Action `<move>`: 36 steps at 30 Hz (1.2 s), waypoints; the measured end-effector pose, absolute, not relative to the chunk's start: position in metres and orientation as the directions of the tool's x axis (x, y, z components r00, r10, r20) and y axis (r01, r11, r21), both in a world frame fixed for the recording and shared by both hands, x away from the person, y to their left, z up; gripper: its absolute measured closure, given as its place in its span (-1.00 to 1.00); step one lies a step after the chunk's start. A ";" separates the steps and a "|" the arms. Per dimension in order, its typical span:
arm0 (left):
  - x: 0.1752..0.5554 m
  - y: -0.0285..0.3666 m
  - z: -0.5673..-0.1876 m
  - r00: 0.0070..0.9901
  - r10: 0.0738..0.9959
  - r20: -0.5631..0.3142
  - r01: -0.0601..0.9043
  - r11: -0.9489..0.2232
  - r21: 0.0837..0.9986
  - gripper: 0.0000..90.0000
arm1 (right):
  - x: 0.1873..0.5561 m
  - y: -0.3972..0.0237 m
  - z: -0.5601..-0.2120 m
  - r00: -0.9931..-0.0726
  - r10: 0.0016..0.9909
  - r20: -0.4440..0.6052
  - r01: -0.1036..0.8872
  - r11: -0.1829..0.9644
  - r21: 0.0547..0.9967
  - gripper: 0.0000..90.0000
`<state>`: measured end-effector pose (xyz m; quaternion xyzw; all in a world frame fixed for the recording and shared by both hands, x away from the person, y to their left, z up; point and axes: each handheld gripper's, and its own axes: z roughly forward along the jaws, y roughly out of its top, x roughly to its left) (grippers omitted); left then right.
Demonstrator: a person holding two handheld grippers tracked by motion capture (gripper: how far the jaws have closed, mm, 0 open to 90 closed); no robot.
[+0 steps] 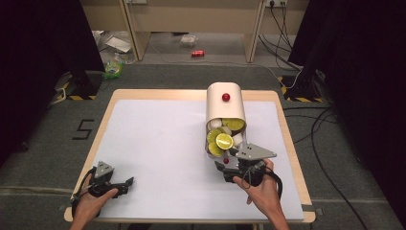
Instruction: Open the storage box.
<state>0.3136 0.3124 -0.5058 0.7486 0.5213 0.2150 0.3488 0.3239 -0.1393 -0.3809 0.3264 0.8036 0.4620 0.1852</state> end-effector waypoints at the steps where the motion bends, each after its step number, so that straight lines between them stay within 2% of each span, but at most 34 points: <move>1: 0.314 0.312 -0.506 0.364 0.931 -0.042 0.631 -0.213 0.746 -0.76 | 0.324 -0.140 -0.381 -0.717 0.697 0.009 0.356 0.355 0.865 -0.21; 17: 0.314 0.312 -0.506 0.364 0.931 -0.041 0.631 -0.214 0.746 -0.76 | 0.327 -0.144 -0.374 -0.662 0.750 -0.002 0.314 0.279 0.907 -0.23; 36: 0.314 0.312 -0.506 0.364 0.931 -0.040 0.631 -0.214 0.746 -0.76 | 0.344 -0.138 -0.374 -0.627 0.778 -0.038 0.299 0.285 0.911 -0.40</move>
